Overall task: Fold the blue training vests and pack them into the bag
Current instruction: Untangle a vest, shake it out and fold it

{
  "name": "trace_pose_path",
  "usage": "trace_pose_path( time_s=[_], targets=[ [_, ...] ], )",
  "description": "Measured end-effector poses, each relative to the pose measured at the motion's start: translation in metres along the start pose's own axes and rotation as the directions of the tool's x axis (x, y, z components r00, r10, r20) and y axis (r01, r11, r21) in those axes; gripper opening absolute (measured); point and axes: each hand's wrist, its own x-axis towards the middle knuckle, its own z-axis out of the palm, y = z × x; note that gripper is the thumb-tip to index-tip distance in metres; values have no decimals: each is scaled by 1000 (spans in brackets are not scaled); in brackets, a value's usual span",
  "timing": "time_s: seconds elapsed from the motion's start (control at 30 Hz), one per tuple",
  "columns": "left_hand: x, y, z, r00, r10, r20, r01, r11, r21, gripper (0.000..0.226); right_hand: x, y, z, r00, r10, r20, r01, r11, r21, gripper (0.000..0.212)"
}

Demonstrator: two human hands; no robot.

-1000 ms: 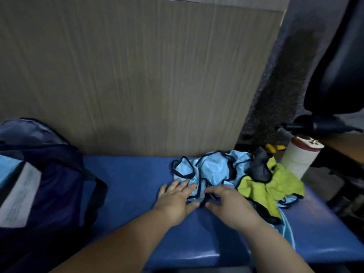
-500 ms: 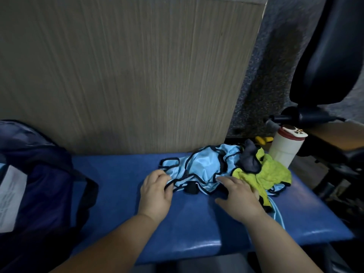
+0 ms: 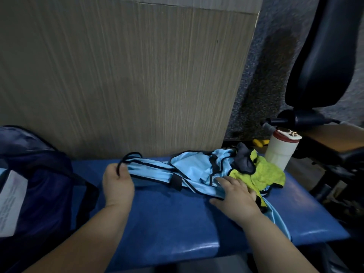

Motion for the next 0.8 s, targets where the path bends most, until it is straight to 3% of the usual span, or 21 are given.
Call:
trace_pose_path(
  time_s=[0.1,0.27,0.33,0.4,0.5,0.57,0.63,0.7,0.77,0.8],
  targets=[
    [18,7,-6,991,0,-131,-4,1000,-30,17,2,2,-2,999,38,-20,-37,998,49,65],
    [45,16,-16,937,10,-349,-28,999,-47,32,5,9,-6,993,119,-7,-119,991,56,66],
    [43,22,-18,928,69,-366,-90,995,-42,31,5,11,-8,987,159,-2,-159,984,78,67],
    [34,25,-14,962,130,-239,-141,990,-26,28,4,11,-9,984,176,-31,-172,981,88,64],
    [11,14,2,965,213,153,-236,960,152,29,0,4,-11,977,143,-155,-136,989,55,57],
    [-12,5,11,894,123,431,-246,939,242,20,-1,-1,-9,977,76,-197,-65,996,62,54],
    [-32,-11,16,752,3,659,-272,912,306,60,-1,-4,-4,980,-6,-199,20,998,67,49],
    [-46,-26,20,655,-36,755,-451,783,429,102,-1,-4,1,982,-59,-180,68,997,45,46],
    [-51,-33,21,654,-10,757,-562,664,494,109,-1,-2,5,985,-67,-160,72,997,28,49],
    [-51,-34,22,663,-4,749,-565,655,503,107,0,1,6,986,-65,-155,68,998,14,50]
  ],
)
